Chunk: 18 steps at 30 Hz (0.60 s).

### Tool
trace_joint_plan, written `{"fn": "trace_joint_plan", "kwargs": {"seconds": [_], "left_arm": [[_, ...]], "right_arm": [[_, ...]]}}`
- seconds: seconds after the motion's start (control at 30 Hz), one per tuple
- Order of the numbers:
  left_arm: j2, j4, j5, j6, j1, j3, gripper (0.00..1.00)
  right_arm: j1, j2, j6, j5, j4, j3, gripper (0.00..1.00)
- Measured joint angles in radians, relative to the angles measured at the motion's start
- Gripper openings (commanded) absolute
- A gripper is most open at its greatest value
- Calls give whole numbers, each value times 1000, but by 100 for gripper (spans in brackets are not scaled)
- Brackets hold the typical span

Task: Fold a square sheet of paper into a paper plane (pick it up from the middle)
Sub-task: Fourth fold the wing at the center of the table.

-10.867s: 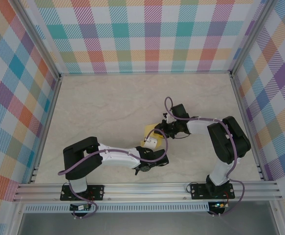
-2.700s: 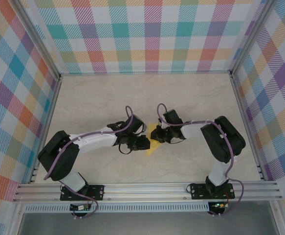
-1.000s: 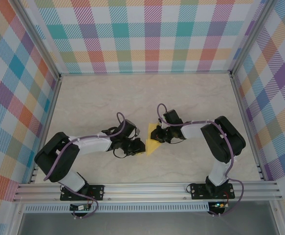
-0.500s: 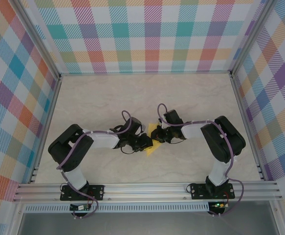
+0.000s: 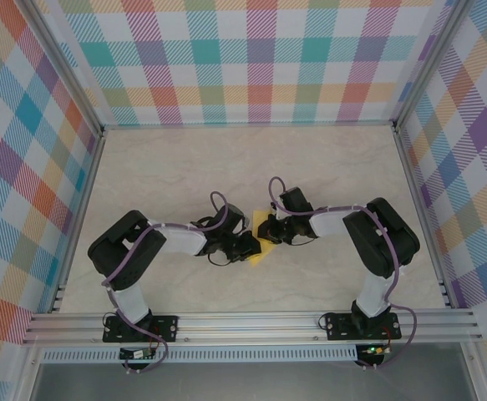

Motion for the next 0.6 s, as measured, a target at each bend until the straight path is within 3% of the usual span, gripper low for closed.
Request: {"fn": "trace_joint_plan", "kwargs": {"seconds": [0.6], "left_arm": [[-61, -190, 10, 132, -16, 1, 14]], "right_arm": [[-1, 1, 0, -7, -3, 0, 11]]}}
